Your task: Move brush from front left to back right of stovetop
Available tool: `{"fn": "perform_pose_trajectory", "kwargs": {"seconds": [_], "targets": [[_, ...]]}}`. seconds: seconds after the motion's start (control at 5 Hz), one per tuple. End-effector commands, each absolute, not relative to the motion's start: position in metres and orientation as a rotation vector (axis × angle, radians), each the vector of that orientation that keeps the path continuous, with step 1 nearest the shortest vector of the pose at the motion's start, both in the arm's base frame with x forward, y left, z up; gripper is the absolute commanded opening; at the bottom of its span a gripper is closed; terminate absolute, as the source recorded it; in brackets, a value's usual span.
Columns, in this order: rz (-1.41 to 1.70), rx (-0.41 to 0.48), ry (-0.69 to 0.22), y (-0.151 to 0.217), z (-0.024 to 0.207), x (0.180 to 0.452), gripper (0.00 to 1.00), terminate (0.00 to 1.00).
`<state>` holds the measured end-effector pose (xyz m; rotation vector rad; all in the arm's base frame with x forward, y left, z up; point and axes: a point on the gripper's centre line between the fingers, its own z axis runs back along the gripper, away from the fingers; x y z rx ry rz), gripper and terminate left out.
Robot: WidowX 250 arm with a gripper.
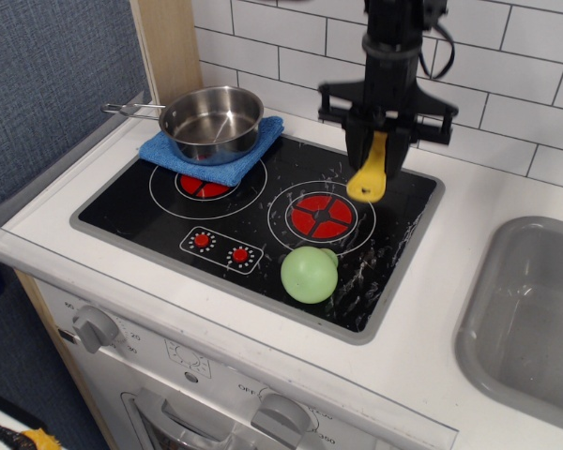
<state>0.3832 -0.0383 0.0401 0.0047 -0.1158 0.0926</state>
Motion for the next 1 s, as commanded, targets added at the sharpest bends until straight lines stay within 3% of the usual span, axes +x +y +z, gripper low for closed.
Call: {"fn": "perform_pose_trajectory", "kwargs": {"seconds": [0.0,0.2,0.4,0.8], "targets": [[0.036,-0.043,-0.168,-0.041,0.031,0.396,0.0,0.0],[0.008,-0.036,-0.161,-0.044,0.03,0.394,1.0,0.0],[-0.007,-0.023,-0.171,-0.047,0.038,0.392,1.0,0.0],[-0.018,0.016,-0.162,-0.054,0.082,0.388,1.0,0.0]]}}
